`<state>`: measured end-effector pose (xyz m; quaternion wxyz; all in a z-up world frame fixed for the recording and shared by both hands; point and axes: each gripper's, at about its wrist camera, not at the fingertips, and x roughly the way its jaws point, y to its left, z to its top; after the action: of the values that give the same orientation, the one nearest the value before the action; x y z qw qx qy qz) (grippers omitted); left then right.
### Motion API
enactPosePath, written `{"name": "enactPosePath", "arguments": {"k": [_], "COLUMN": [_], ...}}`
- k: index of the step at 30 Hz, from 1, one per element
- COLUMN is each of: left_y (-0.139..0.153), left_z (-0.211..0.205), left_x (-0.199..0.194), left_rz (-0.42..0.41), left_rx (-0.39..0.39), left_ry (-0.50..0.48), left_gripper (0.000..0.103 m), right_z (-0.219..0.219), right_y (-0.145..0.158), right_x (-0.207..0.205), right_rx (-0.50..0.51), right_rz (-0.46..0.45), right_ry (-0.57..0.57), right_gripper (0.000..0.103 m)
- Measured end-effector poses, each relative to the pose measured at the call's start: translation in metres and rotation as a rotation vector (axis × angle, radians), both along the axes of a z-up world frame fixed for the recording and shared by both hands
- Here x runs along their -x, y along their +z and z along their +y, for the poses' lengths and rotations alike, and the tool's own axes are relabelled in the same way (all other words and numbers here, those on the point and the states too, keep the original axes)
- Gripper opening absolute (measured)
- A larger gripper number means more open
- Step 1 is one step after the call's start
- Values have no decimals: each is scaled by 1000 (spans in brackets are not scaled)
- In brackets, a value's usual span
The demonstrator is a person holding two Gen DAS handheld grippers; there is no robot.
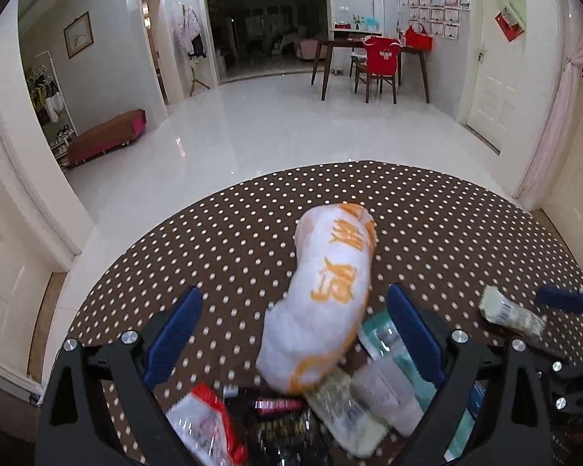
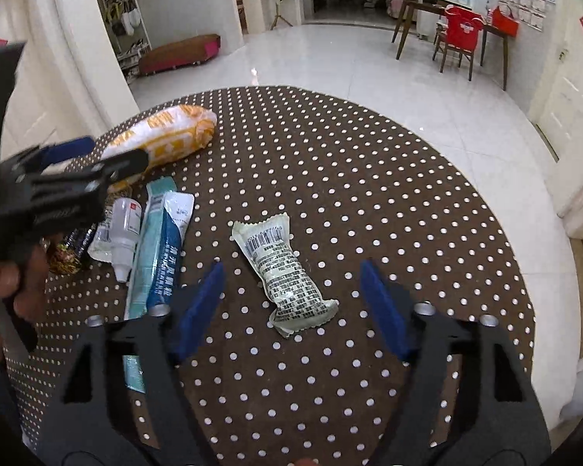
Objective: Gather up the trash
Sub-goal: 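Grasp the white-orange snack bag with left tool while right tool grasps grey packet, then carry both items over the blue bucket and open both tools to drop them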
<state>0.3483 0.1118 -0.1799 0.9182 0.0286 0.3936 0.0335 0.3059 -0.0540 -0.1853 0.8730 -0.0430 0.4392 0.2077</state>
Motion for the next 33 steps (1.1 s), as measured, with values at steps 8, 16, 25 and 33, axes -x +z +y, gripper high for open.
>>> {"name": "enactPosePath", "arguments": {"k": [8, 16, 25, 33], "left_y": [-10, 26, 59, 82], "left_z": [10, 4, -32, -82], "left_x": [-1, 48, 117, 164], "left_rz": [41, -94, -199, -263], "left_rx": [106, 131, 190, 200], "left_ry": [-18, -10, -50, -98], "left_gripper": [28, 27, 27, 27], "right_z": [-7, -38, -76, -115], "right_y": [3, 24, 62, 88], "right_x": [5, 36, 71, 99], "right_rx": [-11, -119, -196, -254], "right_rz": [-22, -36, -103, -159], "right_ry": [-7, -40, -69, -91], "right_gripper": [20, 20, 20, 20]}}
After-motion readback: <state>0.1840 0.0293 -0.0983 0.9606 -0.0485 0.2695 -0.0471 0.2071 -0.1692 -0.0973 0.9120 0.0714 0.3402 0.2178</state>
